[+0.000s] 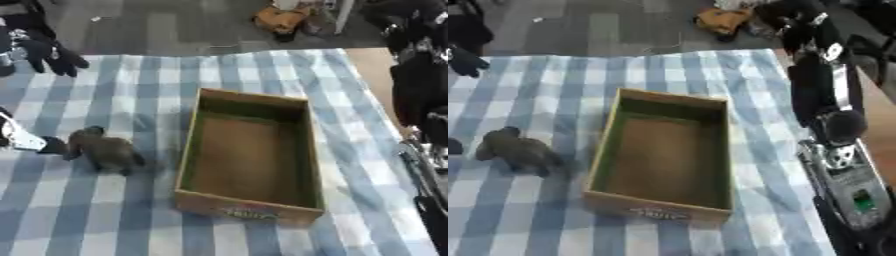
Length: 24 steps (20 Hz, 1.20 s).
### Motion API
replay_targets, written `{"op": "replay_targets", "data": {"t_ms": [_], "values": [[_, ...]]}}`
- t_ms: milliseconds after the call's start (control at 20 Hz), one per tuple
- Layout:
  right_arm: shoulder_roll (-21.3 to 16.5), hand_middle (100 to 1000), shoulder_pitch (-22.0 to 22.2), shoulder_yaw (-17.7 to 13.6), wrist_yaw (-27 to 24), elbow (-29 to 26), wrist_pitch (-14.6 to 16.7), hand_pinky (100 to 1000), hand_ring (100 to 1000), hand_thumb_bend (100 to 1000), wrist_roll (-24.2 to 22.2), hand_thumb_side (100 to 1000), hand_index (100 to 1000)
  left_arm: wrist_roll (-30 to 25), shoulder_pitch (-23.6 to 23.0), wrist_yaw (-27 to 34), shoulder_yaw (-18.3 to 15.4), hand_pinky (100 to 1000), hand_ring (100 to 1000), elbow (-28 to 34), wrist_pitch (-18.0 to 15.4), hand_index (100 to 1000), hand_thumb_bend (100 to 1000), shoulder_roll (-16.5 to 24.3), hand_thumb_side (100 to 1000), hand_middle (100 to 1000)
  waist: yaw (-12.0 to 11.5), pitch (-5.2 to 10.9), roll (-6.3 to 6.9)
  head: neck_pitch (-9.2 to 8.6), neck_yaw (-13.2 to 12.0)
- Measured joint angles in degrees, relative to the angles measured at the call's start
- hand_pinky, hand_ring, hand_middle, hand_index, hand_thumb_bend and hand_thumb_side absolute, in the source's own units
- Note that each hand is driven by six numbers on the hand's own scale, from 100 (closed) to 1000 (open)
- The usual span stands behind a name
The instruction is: Pick up objects on the table and place them in the box.
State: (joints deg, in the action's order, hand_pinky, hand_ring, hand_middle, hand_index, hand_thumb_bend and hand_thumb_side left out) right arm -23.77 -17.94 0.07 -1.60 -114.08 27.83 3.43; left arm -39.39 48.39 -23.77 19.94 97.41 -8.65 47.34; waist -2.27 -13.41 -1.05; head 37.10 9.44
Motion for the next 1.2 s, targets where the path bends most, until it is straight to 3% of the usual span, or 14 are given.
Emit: {"op": "replay_targets", "data": {"t_ms": [150, 450, 850, 1200], "values": [[0.0, 721, -0.08, 0.03, -0.01, 0.0, 0.02, 894, 1000, 918, 0.0, 956, 910, -2.75, 2.05, -2.33, 1.63, 698, 773, -3.04, -2.33, 911, 853, -0.85, 441, 733, 0.29, -0.15, -0.05, 0.12, -0.31], [-0.02, 721, -0.47, 0.21, -0.04, 0.0, 0.27, 895, 1000, 914, 0.0, 967, 910, -5.86, 4.46, -7.0, 2.77, 690, 764, -10.33, -5.11, 904, 848, -3.48, 422, 722, 0.55, -0.71, -0.15, 0.63, -0.86], [-0.02, 721, -0.75, 0.36, -0.04, 0.0, 0.45, 896, 1000, 909, -0.02, 980, 911, -5.52, 6.72, -10.08, 2.7, 674, 745, -19.83, -3.99, 878, 821, -7.61, 399, 694, 0.81, -1.44, -0.65, 0.6, -0.96], [-0.01, 721, -0.76, 0.36, -0.04, 0.0, 0.53, 898, 1000, 907, -0.09, 985, 912, -5.42, 7.18, -10.94, 2.76, 673, 742, -23.84, -2.31, 880, 827, -10.13, 368, 692, 0.87, -1.56, -0.86, 0.6, -0.78]]}}
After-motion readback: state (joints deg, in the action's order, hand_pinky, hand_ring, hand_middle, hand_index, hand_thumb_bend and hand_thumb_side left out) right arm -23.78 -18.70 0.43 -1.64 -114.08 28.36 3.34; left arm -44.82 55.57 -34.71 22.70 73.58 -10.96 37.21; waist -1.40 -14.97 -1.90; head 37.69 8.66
